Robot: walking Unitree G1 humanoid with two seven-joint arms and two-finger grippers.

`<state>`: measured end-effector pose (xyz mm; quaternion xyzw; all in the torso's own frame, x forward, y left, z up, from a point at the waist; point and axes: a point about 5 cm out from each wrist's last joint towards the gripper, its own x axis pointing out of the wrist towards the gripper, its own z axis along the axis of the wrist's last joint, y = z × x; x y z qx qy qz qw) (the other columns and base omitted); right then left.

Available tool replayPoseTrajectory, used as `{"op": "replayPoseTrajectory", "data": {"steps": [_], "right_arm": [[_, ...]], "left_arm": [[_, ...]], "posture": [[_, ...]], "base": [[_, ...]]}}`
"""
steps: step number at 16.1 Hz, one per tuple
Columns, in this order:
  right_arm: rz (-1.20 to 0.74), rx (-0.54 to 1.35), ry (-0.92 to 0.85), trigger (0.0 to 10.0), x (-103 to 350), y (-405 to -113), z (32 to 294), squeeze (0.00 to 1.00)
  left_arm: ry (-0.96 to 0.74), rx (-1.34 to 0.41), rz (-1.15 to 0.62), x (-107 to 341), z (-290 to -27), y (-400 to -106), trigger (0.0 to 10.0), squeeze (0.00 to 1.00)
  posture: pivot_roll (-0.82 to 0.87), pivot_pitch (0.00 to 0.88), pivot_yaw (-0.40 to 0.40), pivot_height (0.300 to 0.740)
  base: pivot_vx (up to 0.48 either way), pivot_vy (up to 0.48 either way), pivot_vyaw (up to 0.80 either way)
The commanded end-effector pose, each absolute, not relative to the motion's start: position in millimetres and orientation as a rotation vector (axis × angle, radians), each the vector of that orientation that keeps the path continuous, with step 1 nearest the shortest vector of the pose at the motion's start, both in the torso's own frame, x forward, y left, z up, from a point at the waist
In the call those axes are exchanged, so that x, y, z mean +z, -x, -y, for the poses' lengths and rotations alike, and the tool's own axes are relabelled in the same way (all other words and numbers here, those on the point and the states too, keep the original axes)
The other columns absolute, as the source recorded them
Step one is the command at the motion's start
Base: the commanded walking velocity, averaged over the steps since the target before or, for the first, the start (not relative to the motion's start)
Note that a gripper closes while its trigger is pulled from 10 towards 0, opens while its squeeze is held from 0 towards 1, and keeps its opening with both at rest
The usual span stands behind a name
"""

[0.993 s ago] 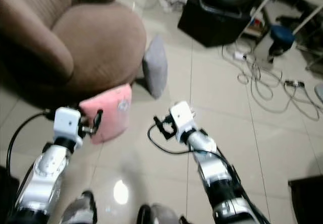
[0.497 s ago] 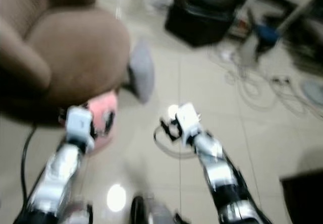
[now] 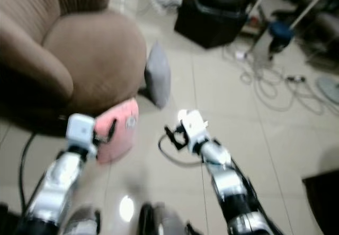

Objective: Move the pillow to the sofa from floor

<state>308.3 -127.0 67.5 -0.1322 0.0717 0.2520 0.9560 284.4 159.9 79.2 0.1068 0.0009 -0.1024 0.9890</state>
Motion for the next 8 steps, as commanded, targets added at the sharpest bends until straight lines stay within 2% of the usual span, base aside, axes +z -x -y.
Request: {"op": "replayPoseTrajectory", "data": {"steps": [1,7,8], "right_arm": [[-0.157,0.496,0.26,10.0,66.7,-307.4,132.3,0.0],[-0.128,0.518,0.253,10.0,70.8,-305.6,131.4,0.0],[-0.127,0.521,0.254,10.0,70.9,-305.7,130.8,0.0]], "left_arm": [[-0.23,-0.217,-0.007,77.6,-158.4,-283.3,10.0,1.0],[-0.259,-0.242,-0.01,75.5,-153.9,-282.9,10.0,1.0],[-0.268,-0.242,-0.011,75.2,-153.8,-282.9,10.0,1.0]], "posture": [[0.01,0.243,-0.258,0.74],[0.0,0.244,-0.264,0.74],[0.0,0.244,-0.264,0.74]], "base": [[0.48,0.0,0.0],[0.463,0.0,0.0],[0.401,-0.262,0.0]]}}
